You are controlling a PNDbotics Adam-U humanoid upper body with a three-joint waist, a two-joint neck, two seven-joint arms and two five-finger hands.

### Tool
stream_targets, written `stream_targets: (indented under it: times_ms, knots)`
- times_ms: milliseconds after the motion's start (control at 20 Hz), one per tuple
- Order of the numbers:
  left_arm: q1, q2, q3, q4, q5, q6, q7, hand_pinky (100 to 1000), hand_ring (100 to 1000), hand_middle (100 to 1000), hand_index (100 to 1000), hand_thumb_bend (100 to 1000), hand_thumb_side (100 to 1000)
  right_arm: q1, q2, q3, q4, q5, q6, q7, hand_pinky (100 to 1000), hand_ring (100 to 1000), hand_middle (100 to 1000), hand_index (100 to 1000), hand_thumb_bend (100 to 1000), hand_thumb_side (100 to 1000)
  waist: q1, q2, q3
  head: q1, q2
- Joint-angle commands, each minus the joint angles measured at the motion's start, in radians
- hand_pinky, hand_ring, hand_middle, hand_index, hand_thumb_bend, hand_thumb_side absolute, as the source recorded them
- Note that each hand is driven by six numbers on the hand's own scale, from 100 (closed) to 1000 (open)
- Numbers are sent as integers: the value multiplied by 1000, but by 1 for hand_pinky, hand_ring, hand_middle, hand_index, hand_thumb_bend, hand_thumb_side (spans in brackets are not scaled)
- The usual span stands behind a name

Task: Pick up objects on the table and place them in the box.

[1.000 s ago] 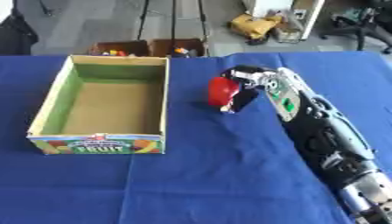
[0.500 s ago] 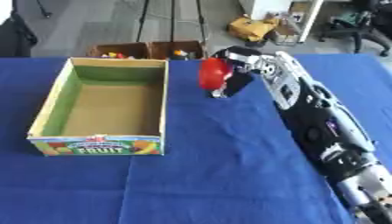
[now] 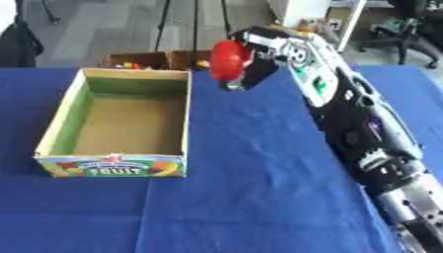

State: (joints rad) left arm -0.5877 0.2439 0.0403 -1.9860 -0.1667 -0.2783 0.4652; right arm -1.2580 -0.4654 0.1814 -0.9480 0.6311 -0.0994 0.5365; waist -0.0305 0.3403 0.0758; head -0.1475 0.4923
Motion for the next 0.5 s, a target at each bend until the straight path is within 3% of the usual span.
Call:
stream_targets:
  times_ms: [50, 500]
  knots:
    - [-7, 11, -4, -14, 6, 0, -5, 678, 840, 687, 752, 100, 983, -44, 13, 5, -39, -9, 11, 4, 559, 620, 564, 686, 100, 322, -1, -31, 5, -4, 0]
    - [-14, 5, -9, -14, 12, -3, -10, 676, 840, 687, 751, 100, 982, -86, 123, 15, -54, 18, 33, 13, 566, 617, 559, 682, 100, 329, -11, -29, 34, -39, -6]
